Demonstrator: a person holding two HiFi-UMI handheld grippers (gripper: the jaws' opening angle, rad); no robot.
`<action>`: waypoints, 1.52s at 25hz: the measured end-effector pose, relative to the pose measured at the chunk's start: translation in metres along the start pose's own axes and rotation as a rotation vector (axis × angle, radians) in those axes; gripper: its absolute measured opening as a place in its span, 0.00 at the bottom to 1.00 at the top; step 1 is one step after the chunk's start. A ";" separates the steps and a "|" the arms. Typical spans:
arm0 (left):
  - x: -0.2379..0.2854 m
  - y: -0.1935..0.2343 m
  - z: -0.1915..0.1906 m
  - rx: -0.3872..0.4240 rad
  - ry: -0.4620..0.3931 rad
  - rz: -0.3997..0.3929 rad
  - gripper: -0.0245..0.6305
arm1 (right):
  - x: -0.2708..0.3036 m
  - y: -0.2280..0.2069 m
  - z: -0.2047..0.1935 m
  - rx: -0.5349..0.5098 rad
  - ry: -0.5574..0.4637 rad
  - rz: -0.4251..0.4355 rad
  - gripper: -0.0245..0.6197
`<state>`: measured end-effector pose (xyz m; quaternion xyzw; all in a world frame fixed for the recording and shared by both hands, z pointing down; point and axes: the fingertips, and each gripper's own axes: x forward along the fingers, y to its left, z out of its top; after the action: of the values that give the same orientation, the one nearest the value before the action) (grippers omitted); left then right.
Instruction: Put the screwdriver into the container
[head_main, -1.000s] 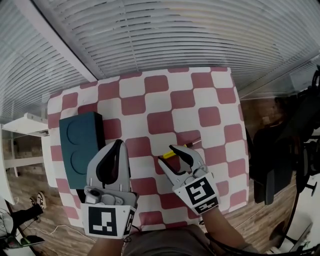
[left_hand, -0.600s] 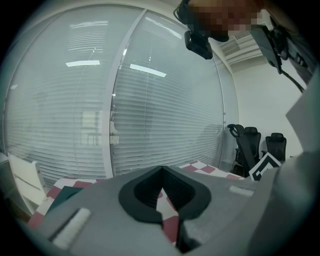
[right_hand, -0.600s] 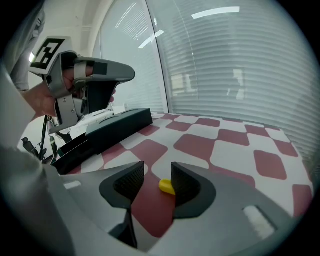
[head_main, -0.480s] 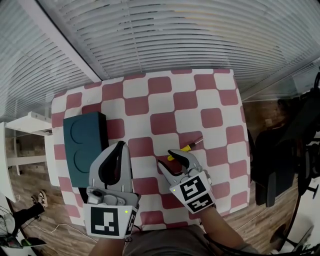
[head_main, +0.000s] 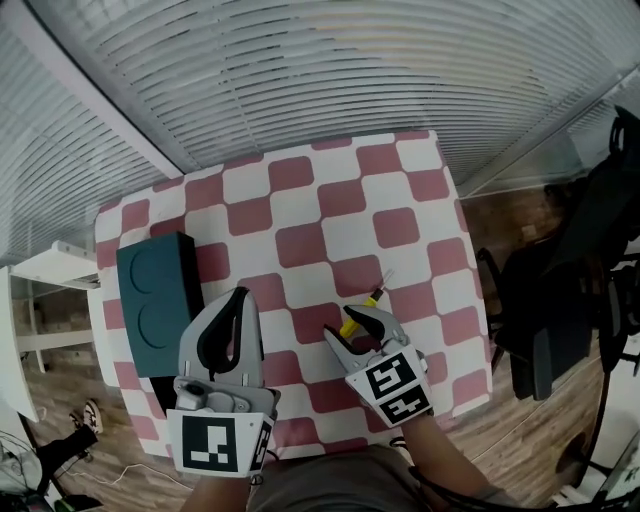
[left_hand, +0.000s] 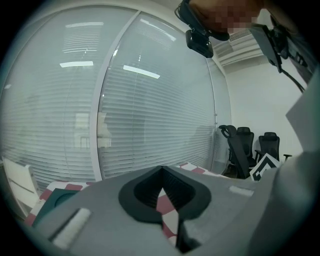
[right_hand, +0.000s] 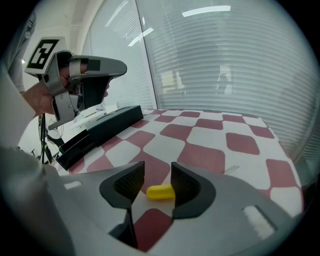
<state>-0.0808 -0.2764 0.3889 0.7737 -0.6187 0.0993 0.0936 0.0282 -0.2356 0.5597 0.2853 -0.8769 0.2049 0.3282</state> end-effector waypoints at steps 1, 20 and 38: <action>0.001 -0.004 0.000 0.003 0.000 -0.009 0.04 | -0.003 -0.002 0.000 0.014 -0.011 -0.007 0.33; 0.007 -0.020 0.002 0.015 0.003 -0.078 0.04 | -0.030 -0.022 -0.013 0.141 -0.020 -0.197 0.31; 0.012 0.004 -0.006 -0.017 0.002 -0.126 0.04 | -0.017 -0.038 -0.033 0.315 0.077 -0.418 0.44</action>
<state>-0.0820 -0.2865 0.3975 0.8101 -0.5695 0.0888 0.1069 0.0776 -0.2399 0.5772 0.4997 -0.7432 0.2772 0.3479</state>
